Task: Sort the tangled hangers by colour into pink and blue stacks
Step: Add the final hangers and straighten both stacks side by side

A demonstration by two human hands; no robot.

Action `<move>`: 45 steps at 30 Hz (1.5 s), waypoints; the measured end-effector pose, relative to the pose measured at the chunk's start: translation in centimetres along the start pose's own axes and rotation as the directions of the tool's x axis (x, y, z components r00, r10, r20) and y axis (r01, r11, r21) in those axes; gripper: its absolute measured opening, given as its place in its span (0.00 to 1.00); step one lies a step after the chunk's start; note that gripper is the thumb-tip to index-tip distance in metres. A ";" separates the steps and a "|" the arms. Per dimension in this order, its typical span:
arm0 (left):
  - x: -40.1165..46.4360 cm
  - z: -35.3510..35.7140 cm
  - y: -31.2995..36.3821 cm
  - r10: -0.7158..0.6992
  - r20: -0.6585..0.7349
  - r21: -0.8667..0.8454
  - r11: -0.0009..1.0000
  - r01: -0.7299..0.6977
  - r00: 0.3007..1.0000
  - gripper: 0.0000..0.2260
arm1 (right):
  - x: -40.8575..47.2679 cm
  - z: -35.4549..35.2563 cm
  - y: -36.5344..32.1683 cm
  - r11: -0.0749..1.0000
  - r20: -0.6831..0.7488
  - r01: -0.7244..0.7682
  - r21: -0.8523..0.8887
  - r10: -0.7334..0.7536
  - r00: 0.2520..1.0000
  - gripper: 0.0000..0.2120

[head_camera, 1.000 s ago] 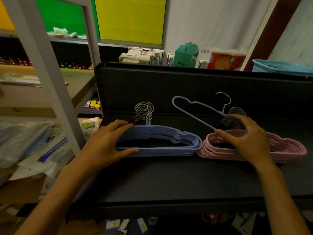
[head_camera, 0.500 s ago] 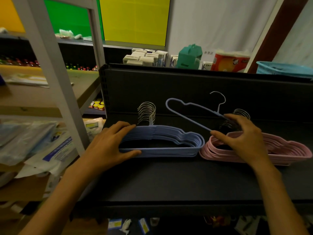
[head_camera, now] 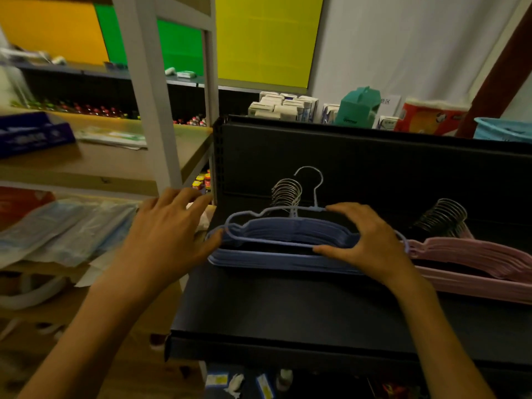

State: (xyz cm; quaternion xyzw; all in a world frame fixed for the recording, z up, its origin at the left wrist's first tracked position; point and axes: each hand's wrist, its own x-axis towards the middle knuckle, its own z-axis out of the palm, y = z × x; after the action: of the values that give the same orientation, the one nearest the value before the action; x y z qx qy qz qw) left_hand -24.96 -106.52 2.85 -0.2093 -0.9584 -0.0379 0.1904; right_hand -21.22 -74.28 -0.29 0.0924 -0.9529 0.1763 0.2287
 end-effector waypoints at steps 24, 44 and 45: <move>0.2 1.1 3.3 0.132 0.073 -0.151 0.981 -0.120 0.989 0.32 | -0.7 1.4 -1.7 0.999 0.146 -0.041 0.024 0.037 0.989 0.38; 2.1 7.0 16.8 0.228 0.116 -0.065 0.973 -0.222 0.967 0.24 | -11.8 -6.4 10.9 0.899 0.042 -0.254 -0.356 0.287 0.957 0.23; 2.2 7.0 17.2 0.211 0.125 -0.052 0.977 -0.206 0.969 0.23 | -11.7 -6.8 11.6 0.899 0.074 -0.237 -0.368 0.283 0.956 0.22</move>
State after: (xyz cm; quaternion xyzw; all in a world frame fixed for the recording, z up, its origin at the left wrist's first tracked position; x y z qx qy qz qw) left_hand -22.13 -88.95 -2.92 -0.3145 -0.9405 -0.0223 0.1265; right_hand -11.16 -59.95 -3.57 -0.0677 -0.9852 0.0244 0.1556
